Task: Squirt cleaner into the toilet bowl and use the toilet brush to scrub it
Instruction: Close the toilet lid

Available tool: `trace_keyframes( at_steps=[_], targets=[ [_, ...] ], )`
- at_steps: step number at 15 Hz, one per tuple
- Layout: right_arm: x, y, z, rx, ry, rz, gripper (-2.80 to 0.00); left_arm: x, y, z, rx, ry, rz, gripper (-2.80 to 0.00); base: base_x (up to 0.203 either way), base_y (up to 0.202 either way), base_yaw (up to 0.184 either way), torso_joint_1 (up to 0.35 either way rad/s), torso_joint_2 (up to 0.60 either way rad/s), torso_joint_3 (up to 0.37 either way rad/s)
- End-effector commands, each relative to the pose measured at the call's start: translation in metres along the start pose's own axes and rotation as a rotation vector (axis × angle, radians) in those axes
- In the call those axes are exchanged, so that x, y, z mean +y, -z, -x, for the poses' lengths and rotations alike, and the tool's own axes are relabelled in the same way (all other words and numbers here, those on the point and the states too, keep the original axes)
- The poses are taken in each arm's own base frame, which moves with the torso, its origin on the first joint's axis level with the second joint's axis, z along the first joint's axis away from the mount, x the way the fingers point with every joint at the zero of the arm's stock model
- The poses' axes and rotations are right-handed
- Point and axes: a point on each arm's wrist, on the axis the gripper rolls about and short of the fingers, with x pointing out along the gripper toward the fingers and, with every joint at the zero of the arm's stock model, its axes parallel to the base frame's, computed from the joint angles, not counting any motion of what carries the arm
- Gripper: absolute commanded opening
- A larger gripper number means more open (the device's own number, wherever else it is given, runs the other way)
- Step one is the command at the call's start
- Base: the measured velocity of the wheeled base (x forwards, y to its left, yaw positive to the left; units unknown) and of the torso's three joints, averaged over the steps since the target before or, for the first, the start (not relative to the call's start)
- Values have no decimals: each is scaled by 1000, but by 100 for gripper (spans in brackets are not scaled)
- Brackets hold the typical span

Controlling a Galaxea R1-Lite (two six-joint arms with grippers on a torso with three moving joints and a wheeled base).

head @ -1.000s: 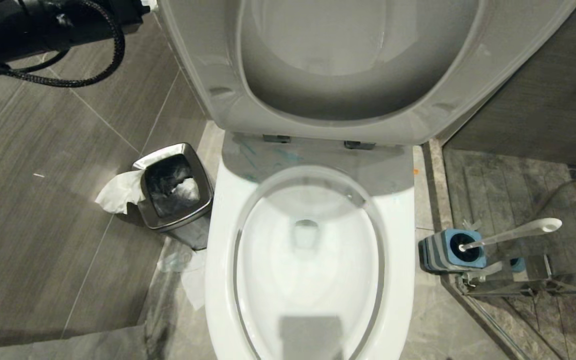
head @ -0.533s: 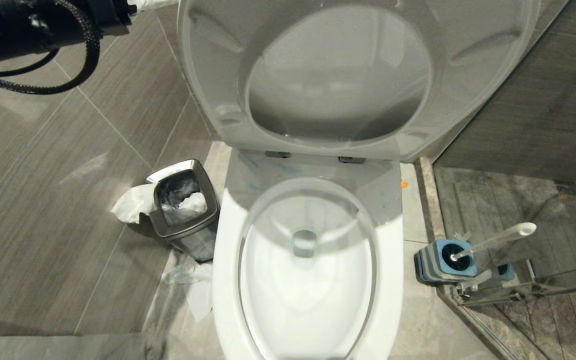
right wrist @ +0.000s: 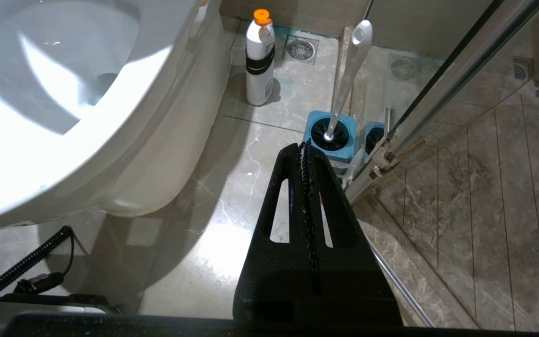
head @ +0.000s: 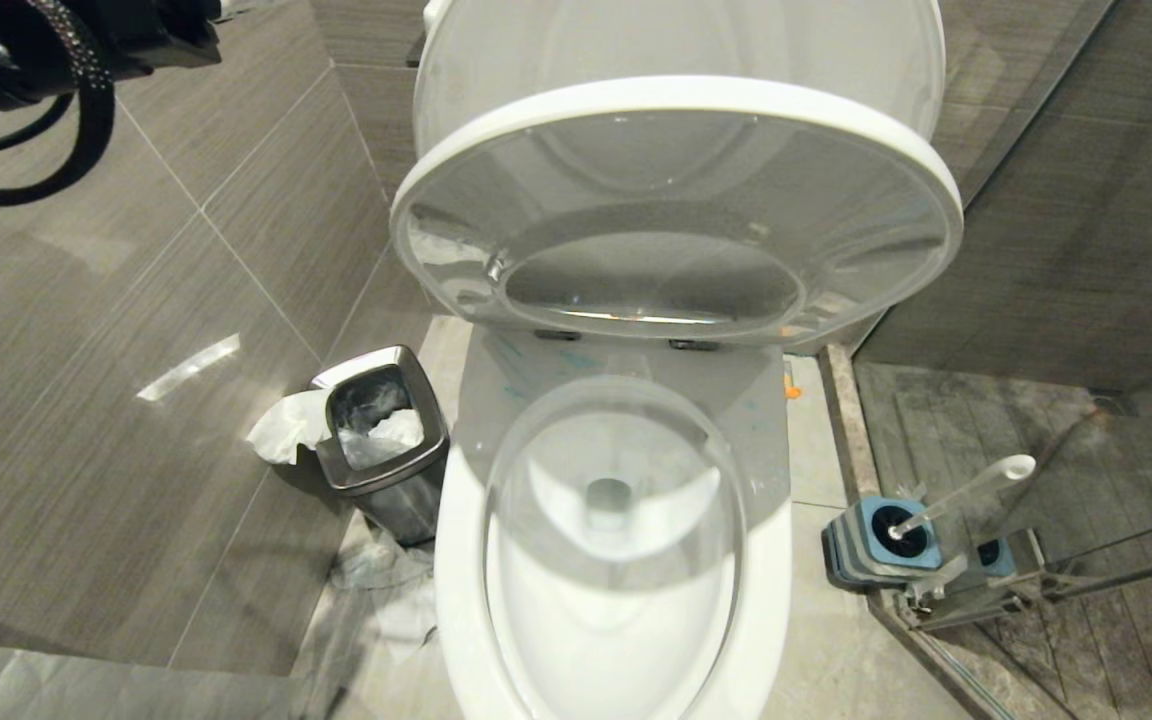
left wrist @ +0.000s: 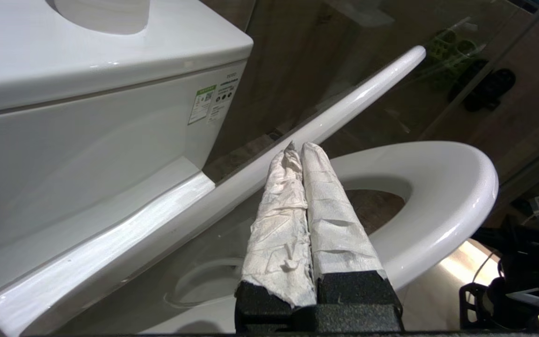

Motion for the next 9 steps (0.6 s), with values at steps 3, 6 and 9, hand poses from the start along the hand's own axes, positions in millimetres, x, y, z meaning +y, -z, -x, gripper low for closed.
trace_keyframes(
  at_steps=[3, 6, 9],
  targets=[
    [0, 0, 0, 2, -1, 0, -280, -7, -20, 9, -49, -35, -63, -280, 0, 0, 0, 0, 0, 0],
    [0, 0, 0, 2, -1, 0, -280, -13, -51, 18, -135, -147, -152, -280, 0, 0, 0, 0, 0, 0],
    [0, 0, 0, 1, -1, 0, -280, -33, -80, 34, -181, -250, -177, -280, 0, 0, 0, 0, 0, 0]
  ],
)
